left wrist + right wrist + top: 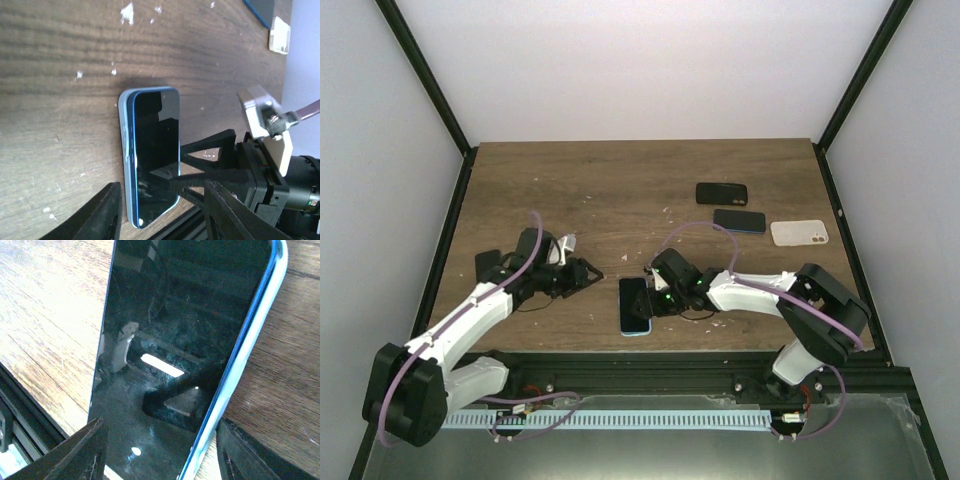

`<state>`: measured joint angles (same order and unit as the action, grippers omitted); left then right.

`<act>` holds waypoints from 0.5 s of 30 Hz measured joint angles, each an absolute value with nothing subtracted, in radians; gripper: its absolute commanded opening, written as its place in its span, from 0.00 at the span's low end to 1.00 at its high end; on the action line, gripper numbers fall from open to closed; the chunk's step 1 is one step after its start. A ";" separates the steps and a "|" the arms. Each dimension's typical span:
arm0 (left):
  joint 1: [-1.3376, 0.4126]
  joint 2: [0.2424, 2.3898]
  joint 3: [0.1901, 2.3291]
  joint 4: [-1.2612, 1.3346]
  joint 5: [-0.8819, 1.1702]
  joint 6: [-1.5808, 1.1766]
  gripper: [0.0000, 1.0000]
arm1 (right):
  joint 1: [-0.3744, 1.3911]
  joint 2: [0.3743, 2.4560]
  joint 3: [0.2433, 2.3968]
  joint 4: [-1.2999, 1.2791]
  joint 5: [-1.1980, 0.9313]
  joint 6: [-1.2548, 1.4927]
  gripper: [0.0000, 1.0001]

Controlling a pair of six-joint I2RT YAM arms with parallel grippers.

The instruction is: Put the phone into the phone case

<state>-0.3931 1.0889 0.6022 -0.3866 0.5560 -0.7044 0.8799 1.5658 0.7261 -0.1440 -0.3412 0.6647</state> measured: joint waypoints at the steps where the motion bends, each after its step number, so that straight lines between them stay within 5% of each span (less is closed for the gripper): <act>1: -0.402 1.095 0.593 -0.377 0.559 -0.712 0.40 | 0.880 1.566 0.720 -0.131 -0.340 0.675 0.54; 15: -0.576 1.275 0.461 -0.129 0.586 -0.873 0.30 | 0.870 1.517 0.581 0.059 -0.303 0.818 0.43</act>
